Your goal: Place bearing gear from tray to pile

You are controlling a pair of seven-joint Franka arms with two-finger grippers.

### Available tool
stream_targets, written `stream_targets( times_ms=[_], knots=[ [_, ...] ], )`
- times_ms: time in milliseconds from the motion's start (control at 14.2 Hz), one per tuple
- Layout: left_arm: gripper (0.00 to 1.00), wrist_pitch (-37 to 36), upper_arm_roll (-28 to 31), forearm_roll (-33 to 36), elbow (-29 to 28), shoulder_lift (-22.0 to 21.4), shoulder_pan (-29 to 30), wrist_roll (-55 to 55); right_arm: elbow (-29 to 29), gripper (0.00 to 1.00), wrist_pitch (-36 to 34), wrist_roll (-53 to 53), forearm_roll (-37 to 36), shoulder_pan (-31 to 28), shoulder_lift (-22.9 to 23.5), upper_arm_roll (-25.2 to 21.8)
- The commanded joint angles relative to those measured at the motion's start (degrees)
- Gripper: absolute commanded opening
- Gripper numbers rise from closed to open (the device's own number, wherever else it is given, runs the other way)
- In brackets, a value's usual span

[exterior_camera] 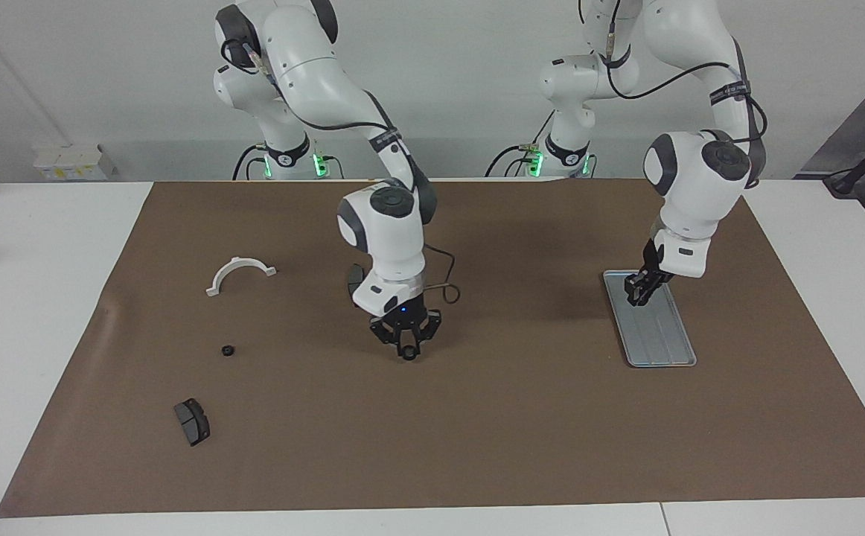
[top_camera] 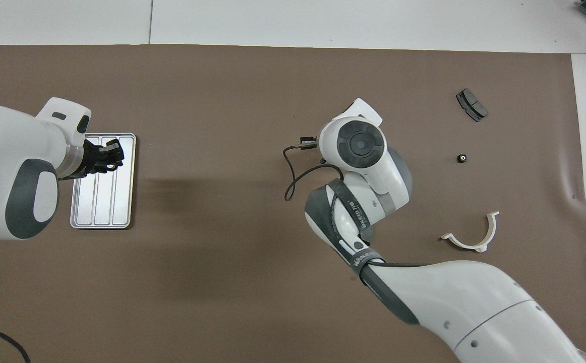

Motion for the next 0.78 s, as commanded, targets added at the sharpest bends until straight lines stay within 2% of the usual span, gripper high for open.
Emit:
stream_targets(
  times_ms=[0,141,353,495,707],
  knots=[
    [0.0,-1.3,0.7,-1.2,5.0,2.2,-7.3,-3.3,-0.5,0.09,-2.9,-6.7,0.2,-5.9,-2.4,1.2],
    [0.0,5.1,0.7,-2.8,4.8,3.3,-13.5,-9.1,-0.7,0.09,-3.1,-11.6,0.7,-10.5,-2.5,1.2],
    [0.0,13.0,0.8,-6.4,5.0,5.8,-19.8,-14.4,-0.6,0.09,-4.3,-19.4,1.2,-16.8,-2.4,1.2],
    [0.0,22.7,0.8,-7.0,5.4,11.0,-24.2,-20.3,-0.7,0.09,-5.1,-25.1,1.8,-20.4,-2.4,1.2],
    [0.0,29.6,1.0,-6.6,6.3,17.4,-28.4,-22.5,-1.1,0.09,-6.9,-30.7,1.9,-23.9,-2.4,1.2]
  ],
)
